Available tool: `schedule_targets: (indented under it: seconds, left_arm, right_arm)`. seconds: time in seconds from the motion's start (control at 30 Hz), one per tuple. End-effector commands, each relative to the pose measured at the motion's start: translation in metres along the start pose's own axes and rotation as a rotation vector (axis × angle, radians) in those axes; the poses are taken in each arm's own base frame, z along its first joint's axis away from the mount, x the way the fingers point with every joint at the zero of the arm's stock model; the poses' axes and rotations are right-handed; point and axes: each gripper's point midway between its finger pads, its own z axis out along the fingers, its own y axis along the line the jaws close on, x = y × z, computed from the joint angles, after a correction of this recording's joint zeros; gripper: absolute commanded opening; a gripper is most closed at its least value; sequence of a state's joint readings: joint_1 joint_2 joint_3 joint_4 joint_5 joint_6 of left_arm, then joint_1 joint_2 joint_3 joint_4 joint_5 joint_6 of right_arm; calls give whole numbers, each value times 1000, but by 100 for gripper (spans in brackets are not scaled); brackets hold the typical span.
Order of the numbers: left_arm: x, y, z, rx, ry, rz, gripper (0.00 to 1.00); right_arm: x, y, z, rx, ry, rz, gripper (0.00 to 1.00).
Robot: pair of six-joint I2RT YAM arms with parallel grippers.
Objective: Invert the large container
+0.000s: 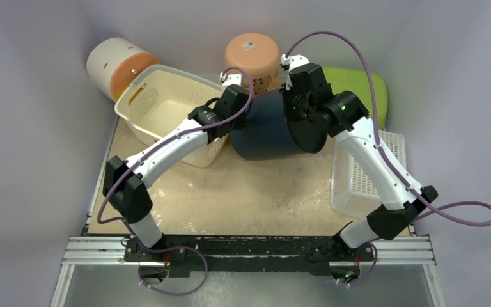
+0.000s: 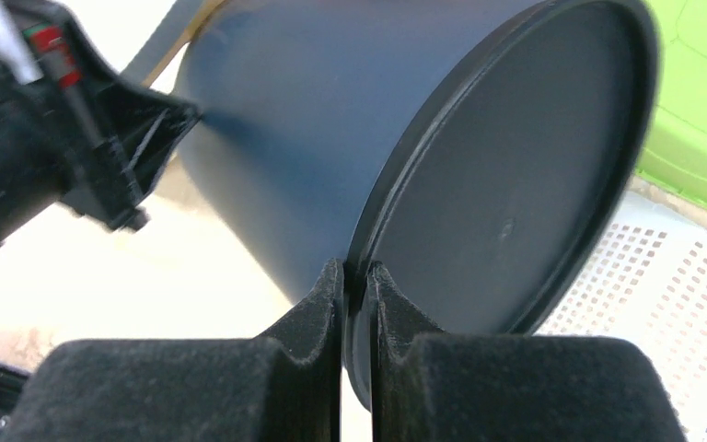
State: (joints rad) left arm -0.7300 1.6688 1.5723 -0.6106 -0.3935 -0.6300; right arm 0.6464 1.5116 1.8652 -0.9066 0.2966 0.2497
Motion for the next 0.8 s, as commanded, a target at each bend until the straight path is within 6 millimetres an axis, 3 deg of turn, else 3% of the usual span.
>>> schedule_targets:
  seconds: [0.0,0.2,0.37,0.57,0.77]
  left_arm:
    - [1,-29,21,72,-15,23,0]
    - [31,-55,30,132,57,66,0]
    - [34,-60,27,136,58,62,0]
    - [20,-43,7,88,24,74,0]
    - [2,-4,-34,-12,-39,84,2]
  right_arm:
    - [16,7,-8,-43,45,-67,0]
    - [13,-1,-19,-18,28,-51,0]
    - [17,2,-15,-25,37,-52,0]
    - [15,6,-4,-33,52,-90,0]
    - [16,12,14,-42,111,-183,0]
